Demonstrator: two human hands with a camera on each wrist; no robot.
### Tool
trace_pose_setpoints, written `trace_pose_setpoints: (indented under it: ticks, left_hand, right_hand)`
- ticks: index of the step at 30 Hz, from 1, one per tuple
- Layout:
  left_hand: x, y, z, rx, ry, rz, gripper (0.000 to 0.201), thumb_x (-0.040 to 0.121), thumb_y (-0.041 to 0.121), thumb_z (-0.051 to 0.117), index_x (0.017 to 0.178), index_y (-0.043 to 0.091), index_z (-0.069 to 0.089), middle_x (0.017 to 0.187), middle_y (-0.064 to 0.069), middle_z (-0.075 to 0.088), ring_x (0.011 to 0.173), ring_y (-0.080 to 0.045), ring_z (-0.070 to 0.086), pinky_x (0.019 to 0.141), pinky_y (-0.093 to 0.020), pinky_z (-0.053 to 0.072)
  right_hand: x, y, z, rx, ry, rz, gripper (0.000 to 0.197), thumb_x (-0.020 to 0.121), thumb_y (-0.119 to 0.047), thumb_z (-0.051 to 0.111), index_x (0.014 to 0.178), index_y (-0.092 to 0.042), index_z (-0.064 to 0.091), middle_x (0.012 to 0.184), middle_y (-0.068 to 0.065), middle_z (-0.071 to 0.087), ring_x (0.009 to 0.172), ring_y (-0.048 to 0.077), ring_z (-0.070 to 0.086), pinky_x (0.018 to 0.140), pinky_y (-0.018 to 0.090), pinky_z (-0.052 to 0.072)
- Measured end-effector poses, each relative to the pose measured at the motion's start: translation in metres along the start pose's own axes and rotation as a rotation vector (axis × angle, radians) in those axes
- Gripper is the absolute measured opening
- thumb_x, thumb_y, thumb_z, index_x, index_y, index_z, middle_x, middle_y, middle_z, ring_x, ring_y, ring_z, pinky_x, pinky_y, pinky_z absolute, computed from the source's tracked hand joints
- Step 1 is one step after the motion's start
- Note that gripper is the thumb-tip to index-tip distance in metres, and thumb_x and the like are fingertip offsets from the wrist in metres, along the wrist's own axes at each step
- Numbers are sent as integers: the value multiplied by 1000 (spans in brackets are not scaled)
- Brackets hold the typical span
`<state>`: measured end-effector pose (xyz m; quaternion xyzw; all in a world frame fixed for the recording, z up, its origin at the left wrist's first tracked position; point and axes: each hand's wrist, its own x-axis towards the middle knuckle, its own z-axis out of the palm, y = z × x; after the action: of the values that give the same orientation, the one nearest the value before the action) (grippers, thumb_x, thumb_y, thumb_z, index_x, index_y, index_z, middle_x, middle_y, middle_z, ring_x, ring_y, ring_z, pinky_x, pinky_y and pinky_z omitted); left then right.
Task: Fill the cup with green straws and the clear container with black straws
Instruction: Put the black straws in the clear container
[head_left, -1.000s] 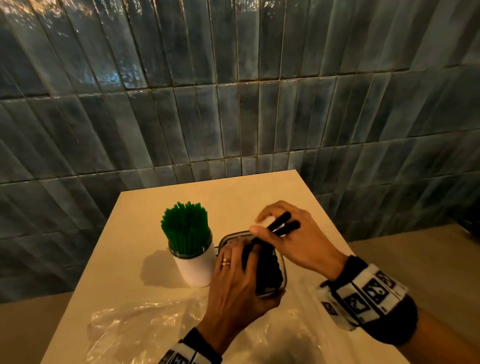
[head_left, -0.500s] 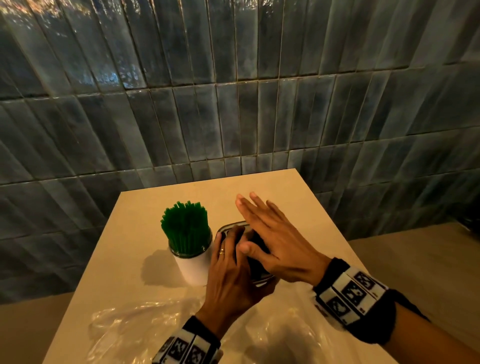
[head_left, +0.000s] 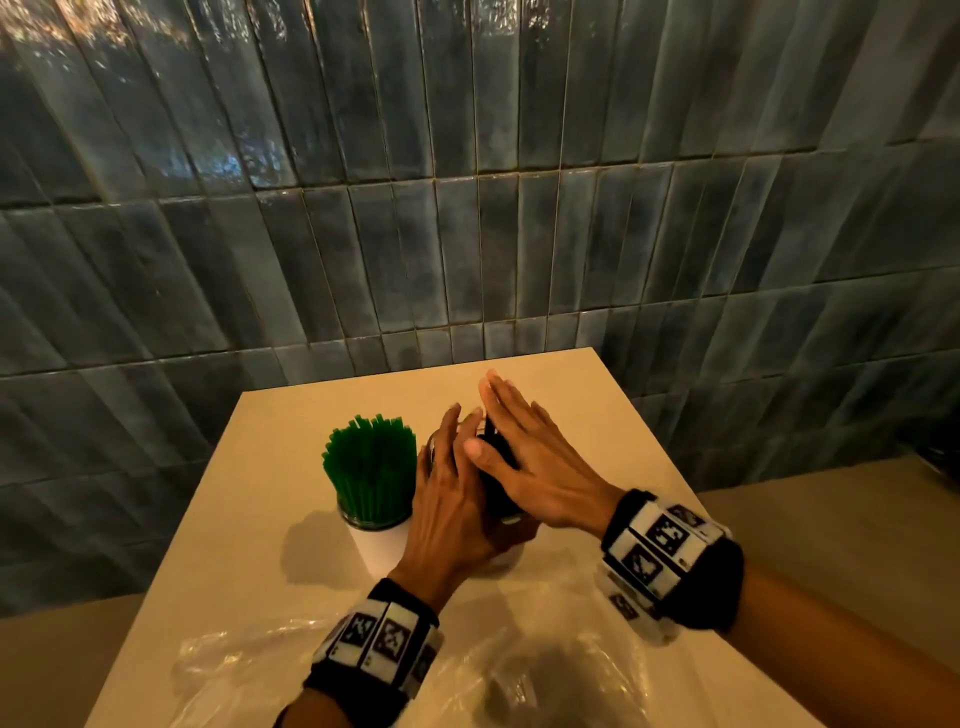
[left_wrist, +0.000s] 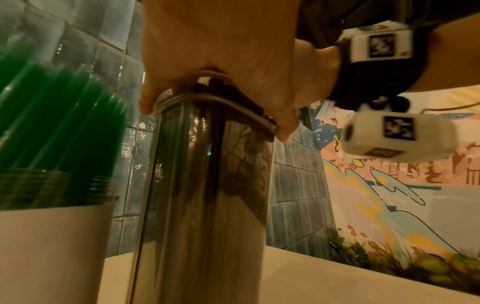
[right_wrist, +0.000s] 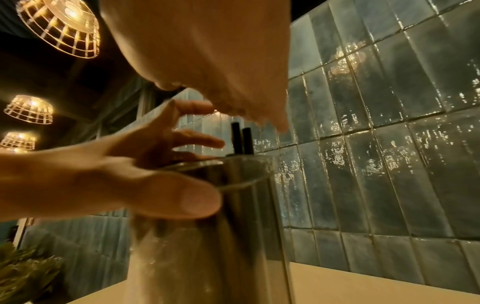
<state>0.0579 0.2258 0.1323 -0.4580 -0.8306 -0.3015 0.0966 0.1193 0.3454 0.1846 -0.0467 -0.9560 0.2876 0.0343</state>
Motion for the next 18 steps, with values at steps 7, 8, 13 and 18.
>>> trace_pose_setpoints:
  ticks: [7,8,13,18]
  left_hand:
    - [16,-6,2,-192,29,-115,113,64,62,67,140,42,-14,156,0,-16,144,-23,-13,116,-49,13]
    - [17,-7,2,-212,34,-130,116,63,59,71,142,37,-11,156,-1,-16,143,-23,-16,115,-45,9]
    - [7,-6,6,-165,70,-197,117,65,45,80,147,19,1,156,-2,-14,143,-20,-10,109,-34,13]
    - [-16,-8,24,-331,104,-229,94,85,19,67,140,34,-8,156,-2,-4,141,-13,5,116,-38,16]
  right_hand:
    - [6,18,6,-244,-135,9,93,74,-80,1,149,-27,-8,158,-4,-9,145,10,-8,114,31,-13]
    - [10,17,4,-251,-151,7,91,75,-78,3,149,-27,-6,159,-4,-7,146,11,-5,116,33,-11]
    - [22,23,-7,-220,-124,57,65,94,-58,15,151,-27,7,159,-6,0,146,9,1,118,35,-6]
    - [2,19,11,-360,-117,-93,74,92,-63,20,150,-22,-2,158,-3,-9,145,10,-8,113,26,-13]
